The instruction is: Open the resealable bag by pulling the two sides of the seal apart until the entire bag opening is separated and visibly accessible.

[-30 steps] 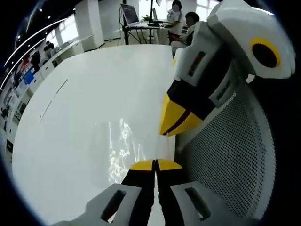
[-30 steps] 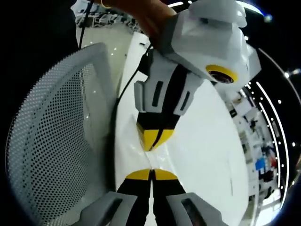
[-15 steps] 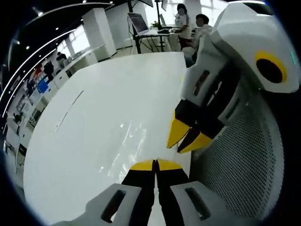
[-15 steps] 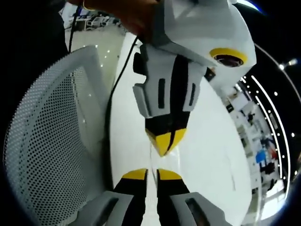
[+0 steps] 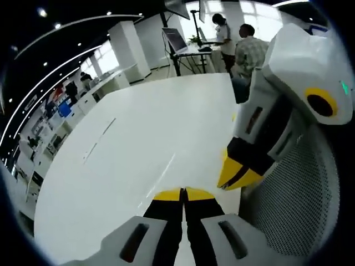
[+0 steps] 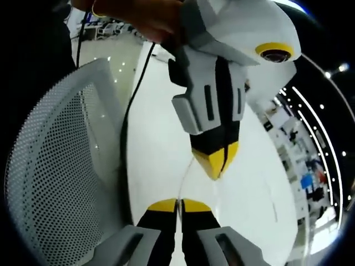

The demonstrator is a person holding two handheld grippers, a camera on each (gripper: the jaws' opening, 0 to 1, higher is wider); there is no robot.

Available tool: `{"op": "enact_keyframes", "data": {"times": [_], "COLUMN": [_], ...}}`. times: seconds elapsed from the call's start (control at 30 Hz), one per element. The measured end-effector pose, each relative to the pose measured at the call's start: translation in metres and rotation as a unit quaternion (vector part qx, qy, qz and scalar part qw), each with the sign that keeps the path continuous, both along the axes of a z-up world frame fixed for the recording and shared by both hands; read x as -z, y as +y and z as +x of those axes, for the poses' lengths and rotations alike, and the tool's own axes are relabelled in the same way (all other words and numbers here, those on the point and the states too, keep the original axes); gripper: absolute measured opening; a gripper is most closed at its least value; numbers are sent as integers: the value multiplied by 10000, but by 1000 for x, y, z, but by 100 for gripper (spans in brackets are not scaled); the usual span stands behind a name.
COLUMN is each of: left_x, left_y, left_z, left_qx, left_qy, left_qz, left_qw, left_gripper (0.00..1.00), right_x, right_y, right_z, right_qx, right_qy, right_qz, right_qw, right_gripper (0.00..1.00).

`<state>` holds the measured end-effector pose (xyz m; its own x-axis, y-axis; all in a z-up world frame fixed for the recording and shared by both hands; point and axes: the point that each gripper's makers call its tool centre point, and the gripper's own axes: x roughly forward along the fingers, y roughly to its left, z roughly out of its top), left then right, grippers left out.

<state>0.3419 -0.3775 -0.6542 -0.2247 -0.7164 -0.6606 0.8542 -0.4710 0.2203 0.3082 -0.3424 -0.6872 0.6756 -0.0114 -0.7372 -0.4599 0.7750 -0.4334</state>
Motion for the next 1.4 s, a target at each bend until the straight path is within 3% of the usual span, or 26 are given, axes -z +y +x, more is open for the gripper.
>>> {"op": "enact_keyframes", "data": {"times": [0.27,0.8,1.0,1.23,1.4], "left_x": [-21,-65,-71,-67,-57], "left_y": [-12,-29,-31,-29,-30], "left_z": [5,7,8,10,13], "left_qx": [-85,-218,-227,-281,-228], "left_qy": [-124,-117,-160,-83,-164], "left_qz": [-531,-1395,-1527,-1483,-1369], "left_qw": [9985,9899,9879,9885,9902], "left_gripper": [0,0,0,0,0], "right_x": [5,-2,-6,-3,-4], "right_y": [4,-5,-7,-5,-8], "right_z": [-3,3,5,2,5], "right_qx": [-58,147,202,254,512], "right_qy": [102,-103,-182,-176,-298], "right_qz": [5,70,96,171,460], "right_qw": [9999,9998,9996,9994,9972], "right_gripper": [0,0,0,0,0]}}
